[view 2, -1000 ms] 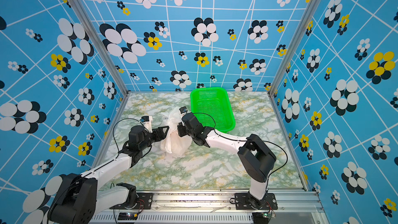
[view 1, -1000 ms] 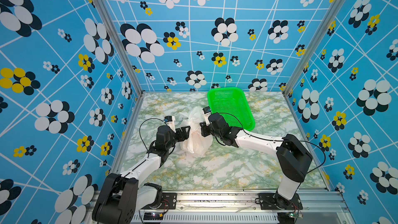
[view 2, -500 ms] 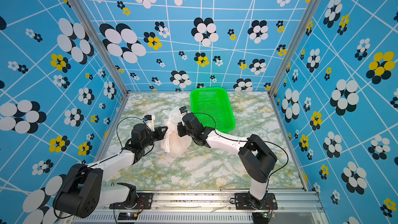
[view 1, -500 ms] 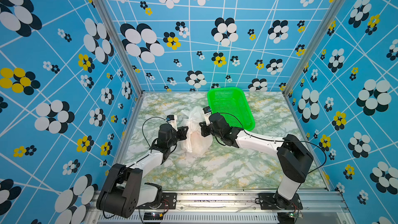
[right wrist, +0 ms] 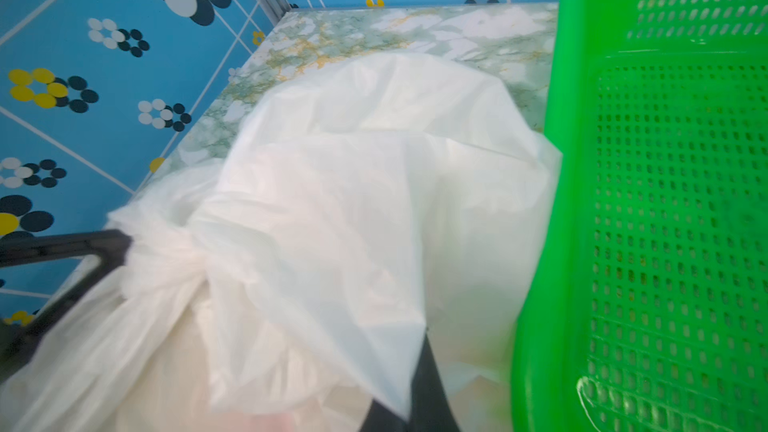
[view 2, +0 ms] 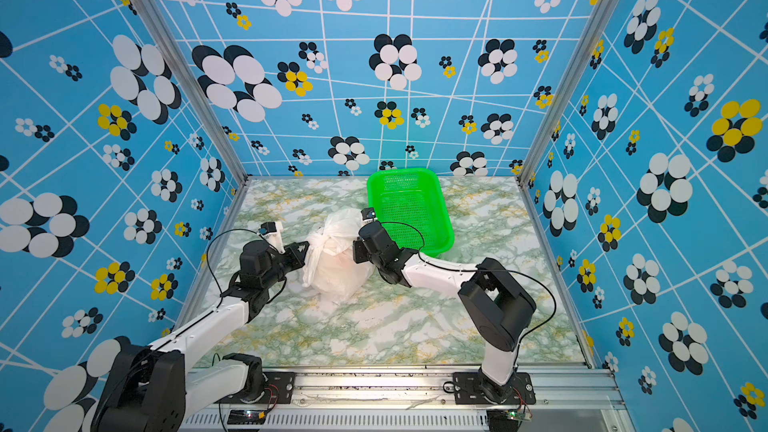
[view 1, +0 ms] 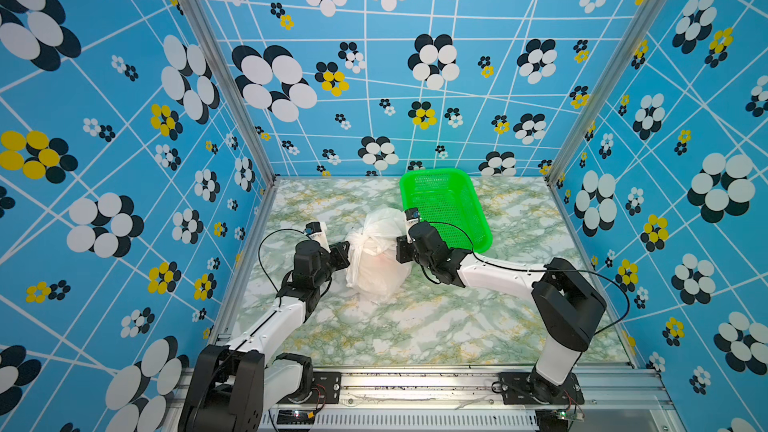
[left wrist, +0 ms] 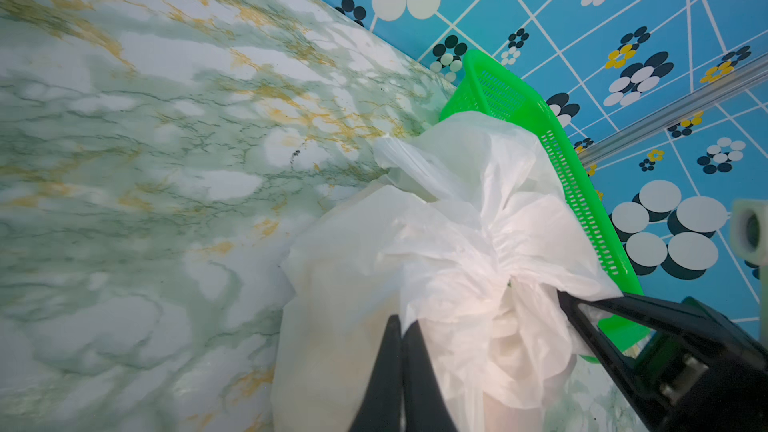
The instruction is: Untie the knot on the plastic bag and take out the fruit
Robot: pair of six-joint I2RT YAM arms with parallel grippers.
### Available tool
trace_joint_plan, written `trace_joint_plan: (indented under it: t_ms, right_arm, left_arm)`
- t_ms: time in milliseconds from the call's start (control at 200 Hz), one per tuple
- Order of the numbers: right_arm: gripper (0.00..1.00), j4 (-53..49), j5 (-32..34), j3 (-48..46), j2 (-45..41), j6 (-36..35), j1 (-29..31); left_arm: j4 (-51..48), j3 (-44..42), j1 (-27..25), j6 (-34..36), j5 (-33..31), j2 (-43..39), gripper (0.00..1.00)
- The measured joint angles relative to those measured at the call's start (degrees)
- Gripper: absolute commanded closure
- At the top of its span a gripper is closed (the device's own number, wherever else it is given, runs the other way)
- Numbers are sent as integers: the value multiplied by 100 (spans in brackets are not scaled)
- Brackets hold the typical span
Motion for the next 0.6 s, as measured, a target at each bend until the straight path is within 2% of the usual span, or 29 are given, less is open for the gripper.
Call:
trace_joint_plan:
  t_ms: [70,100,200,285,355,425,600]
  right_arm:
    - [99,79,13,-133,-35,74,-79]
    - [91,105,4,-177,-59,81,-98]
    - [51,149,-57,-210,-149,-52,-98]
    - [30,109,-79,-186,-269,-323,-90]
    - [16,-101,-90,9,-330,-522,-70]
    - [10,-466,-94,431,-334,-721,-57]
    - [8,-1320,-291,2124,4,-1008,-42]
  left_arm:
    - [-96,-81,162,0,9,-164,100]
    - [-129,-120,216,2,22,-236,100]
    - [-223,-157,269,68,66,-411,100]
    - [-225,-157,243,129,114,-487,100]
    - [-227,-157,155,186,120,-503,100]
    - [-229,-157,55,243,122,-507,100]
    - [-273,-157,13,308,122,-507,100]
